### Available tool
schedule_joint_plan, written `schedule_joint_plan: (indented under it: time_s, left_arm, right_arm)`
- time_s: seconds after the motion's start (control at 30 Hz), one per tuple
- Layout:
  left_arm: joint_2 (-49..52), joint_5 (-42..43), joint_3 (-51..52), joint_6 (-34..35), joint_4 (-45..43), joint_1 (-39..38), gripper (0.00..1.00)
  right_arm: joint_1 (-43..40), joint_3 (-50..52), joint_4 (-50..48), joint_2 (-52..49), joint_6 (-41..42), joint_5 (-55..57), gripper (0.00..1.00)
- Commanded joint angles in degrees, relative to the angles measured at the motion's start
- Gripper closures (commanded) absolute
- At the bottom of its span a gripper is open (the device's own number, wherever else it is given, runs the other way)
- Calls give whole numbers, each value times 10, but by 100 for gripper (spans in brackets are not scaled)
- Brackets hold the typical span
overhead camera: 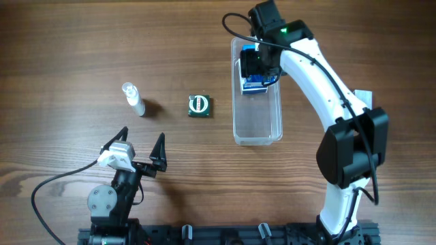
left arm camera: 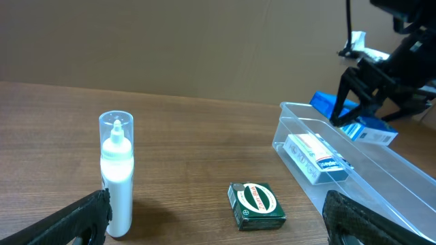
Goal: Pack container
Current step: 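Carry the Vicks box into the container and lower it beside Hansaplast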
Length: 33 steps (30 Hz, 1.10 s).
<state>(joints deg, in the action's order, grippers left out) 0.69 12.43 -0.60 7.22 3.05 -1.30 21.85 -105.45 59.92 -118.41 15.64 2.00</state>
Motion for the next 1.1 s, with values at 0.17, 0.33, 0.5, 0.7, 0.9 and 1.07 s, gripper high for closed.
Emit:
schedule_joint_plan:
  time_s: [0.17,0.33,0.5,0.7,0.9,1.07]
  left_arm:
    - [-5,-3,3,5,2,6,0]
    - [-5,-3,3,5,2,6,0]
    - [-5,-3,3,5,2,6,0]
    - [-5,-3,3,5,2,6,0]
    - [-5,-3,3,5,2,6,0]
    - [-5,-3,3,5,2,6,0]
  right_arm:
    - [10,2,-26,-45,11,12,23]
    - [10,2,-43,-50,10,39,23]
    - [10,2,-53,-50,10,45,20]
    - [10,2,-61,-50,10,45,17]
    - [10,2,-63,-50,10,45,17]
    - [10,0,-34,-40,10,45,22]
